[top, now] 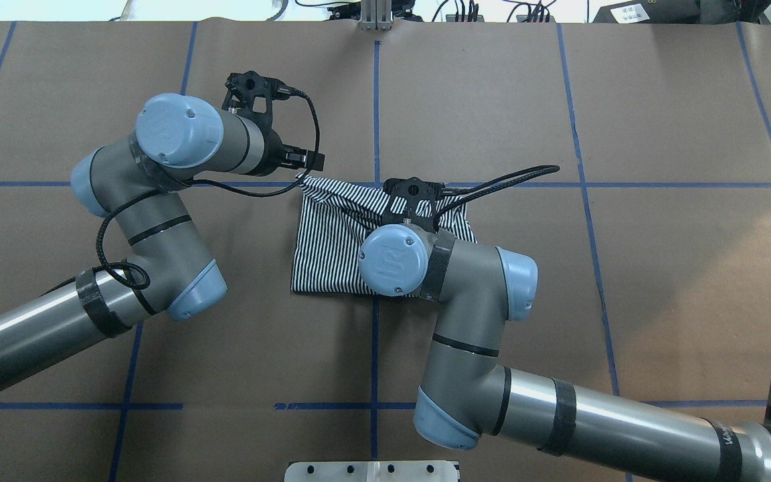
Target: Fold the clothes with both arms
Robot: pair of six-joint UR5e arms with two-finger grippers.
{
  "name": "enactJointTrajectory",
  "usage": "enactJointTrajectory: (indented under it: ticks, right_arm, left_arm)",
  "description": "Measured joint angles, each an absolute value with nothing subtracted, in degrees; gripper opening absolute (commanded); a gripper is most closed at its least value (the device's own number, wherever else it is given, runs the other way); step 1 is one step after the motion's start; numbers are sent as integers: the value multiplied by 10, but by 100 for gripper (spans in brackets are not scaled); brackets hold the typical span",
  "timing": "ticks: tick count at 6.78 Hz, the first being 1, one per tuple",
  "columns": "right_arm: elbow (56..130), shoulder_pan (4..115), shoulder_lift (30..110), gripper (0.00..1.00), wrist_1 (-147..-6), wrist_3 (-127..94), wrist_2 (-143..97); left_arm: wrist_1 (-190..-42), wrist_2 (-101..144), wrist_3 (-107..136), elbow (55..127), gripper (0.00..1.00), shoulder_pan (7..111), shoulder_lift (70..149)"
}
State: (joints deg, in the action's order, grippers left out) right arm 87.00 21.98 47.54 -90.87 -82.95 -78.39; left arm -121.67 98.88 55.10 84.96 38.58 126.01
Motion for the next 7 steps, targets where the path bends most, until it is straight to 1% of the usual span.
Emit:
enactJointTrajectory:
  ticks: [3, 5, 7]
  right_arm:
    - [818, 252, 453, 100, -900, -816, -786]
    - [761, 307, 423, 100, -898, -803, -830]
    - [713, 389, 391, 100, -898, -758, -919]
  left_arm:
    - [-1217, 989, 551, 849, 100, 385, 1260]
    - [-1216, 989, 551, 850, 100, 385, 1260]
    - [-1215, 989, 552, 847, 100, 381, 1260]
